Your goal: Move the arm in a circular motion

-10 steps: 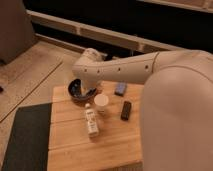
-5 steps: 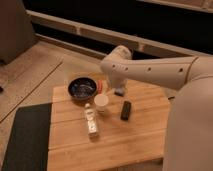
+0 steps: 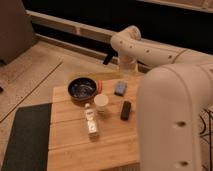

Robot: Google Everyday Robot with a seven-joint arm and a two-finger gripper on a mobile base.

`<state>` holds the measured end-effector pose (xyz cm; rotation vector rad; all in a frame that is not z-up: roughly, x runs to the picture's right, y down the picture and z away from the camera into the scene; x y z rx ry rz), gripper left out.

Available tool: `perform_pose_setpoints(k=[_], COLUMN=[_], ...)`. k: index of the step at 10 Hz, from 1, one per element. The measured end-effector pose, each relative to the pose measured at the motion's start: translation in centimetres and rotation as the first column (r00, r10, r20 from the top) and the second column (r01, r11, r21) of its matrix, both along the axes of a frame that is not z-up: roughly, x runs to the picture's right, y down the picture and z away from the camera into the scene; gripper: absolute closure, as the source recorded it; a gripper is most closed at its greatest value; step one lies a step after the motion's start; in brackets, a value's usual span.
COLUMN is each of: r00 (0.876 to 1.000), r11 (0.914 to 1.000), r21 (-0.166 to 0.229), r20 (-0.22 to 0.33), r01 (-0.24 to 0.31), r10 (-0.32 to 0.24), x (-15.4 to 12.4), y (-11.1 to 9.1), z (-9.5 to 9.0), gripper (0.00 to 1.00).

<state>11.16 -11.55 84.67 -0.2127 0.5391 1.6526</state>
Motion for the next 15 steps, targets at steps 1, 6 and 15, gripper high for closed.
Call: perform_pose_setpoints(k=[1, 6, 15], r00=[0.998, 0.937, 0.735], r11=[0.999, 0.9688, 0.8861], r21=[-0.004, -0.017, -0.042], r20=[0.031, 0.259, 0.577], r01=[0.046, 0.247, 0.462], r10=[-0.045, -0.235, -0.356], x=[-2.5, -15.7, -23.3], y=[-1.7, -2.9, 13.2], z=[1.8, 4.2, -8.5], gripper=[0.35, 0.35, 0.35])
